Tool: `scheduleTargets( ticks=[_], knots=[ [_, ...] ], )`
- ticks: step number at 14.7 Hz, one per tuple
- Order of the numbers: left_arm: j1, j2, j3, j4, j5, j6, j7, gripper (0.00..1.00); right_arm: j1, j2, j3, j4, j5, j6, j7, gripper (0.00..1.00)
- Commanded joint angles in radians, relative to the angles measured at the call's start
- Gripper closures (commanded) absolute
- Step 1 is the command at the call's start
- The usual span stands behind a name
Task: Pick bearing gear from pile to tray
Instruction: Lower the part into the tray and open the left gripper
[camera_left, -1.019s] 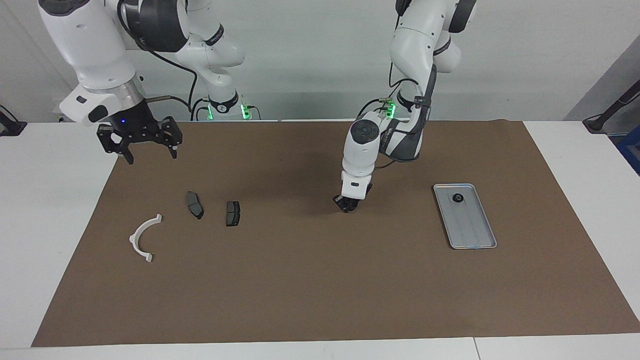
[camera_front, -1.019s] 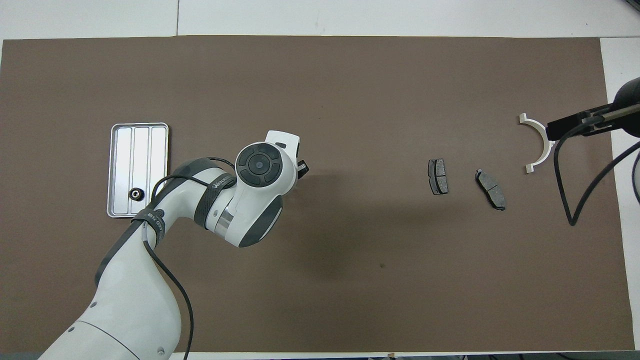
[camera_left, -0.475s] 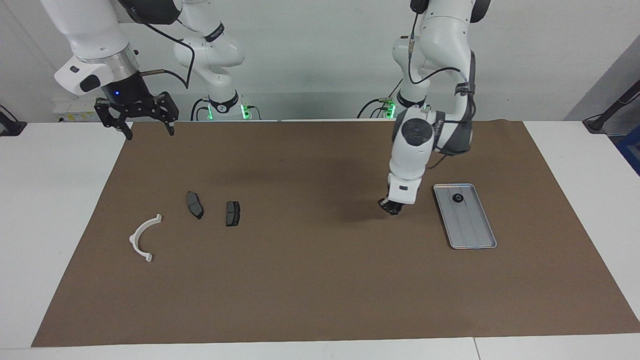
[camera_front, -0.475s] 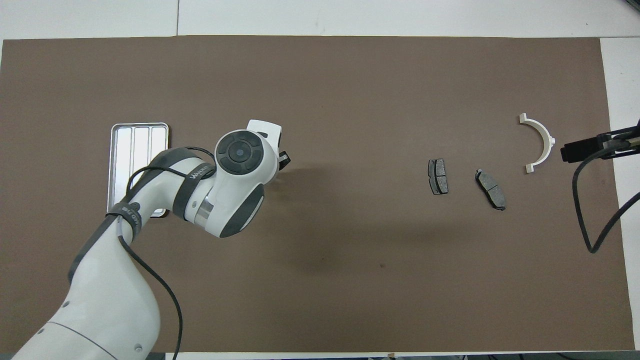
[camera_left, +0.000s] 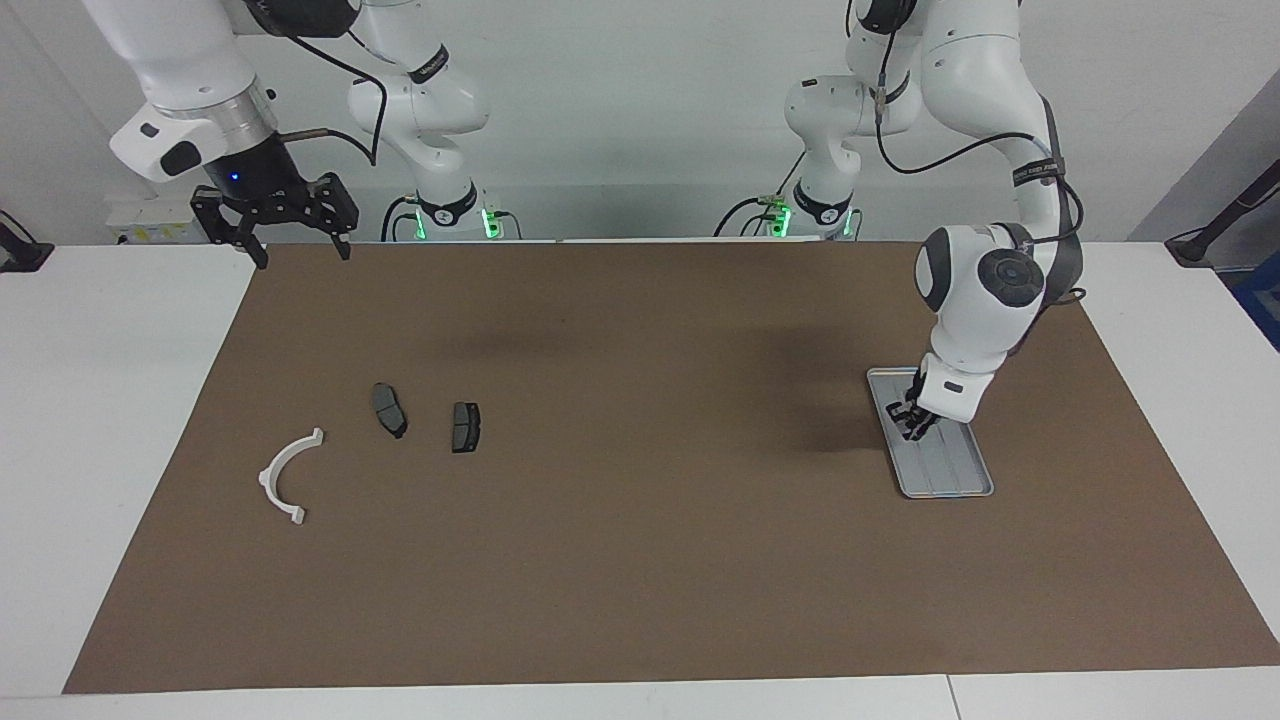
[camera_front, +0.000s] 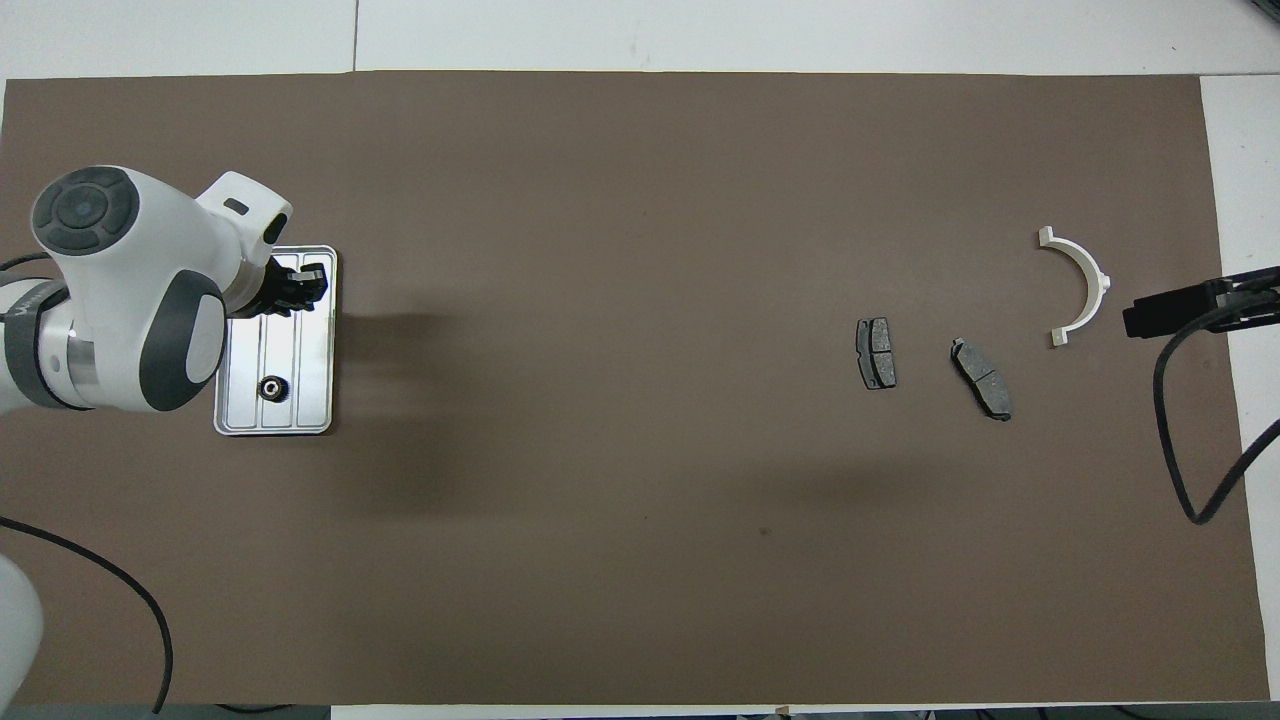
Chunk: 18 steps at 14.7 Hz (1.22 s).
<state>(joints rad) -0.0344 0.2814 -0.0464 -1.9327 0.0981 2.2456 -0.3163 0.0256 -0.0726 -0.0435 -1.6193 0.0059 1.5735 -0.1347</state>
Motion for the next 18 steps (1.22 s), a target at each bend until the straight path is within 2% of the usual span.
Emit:
scheduleTargets(
  ticks=[1,8,14,18],
  knots=[
    [0.037,0.036,-0.012,-0.011,0.002,0.066,0.037,0.81,0.002,-0.01,-0.003,-0.007,0.019,-0.01,0.017,0.0],
    [0.068,0.047,-0.012,-0.067,0.002,0.132,0.039,0.81,0.001,-0.009,0.001,-0.005,0.019,-0.009,0.015,0.0],
    [0.07,0.044,-0.012,-0.083,0.002,0.132,0.039,0.81,0.022,-0.009,-0.012,-0.005,0.019,-0.009,0.017,0.0],
    [0.074,0.042,-0.012,-0.083,0.002,0.131,0.042,0.8,-0.007,0.004,0.01,-0.001,0.019,-0.009,0.017,0.0]
  ],
)
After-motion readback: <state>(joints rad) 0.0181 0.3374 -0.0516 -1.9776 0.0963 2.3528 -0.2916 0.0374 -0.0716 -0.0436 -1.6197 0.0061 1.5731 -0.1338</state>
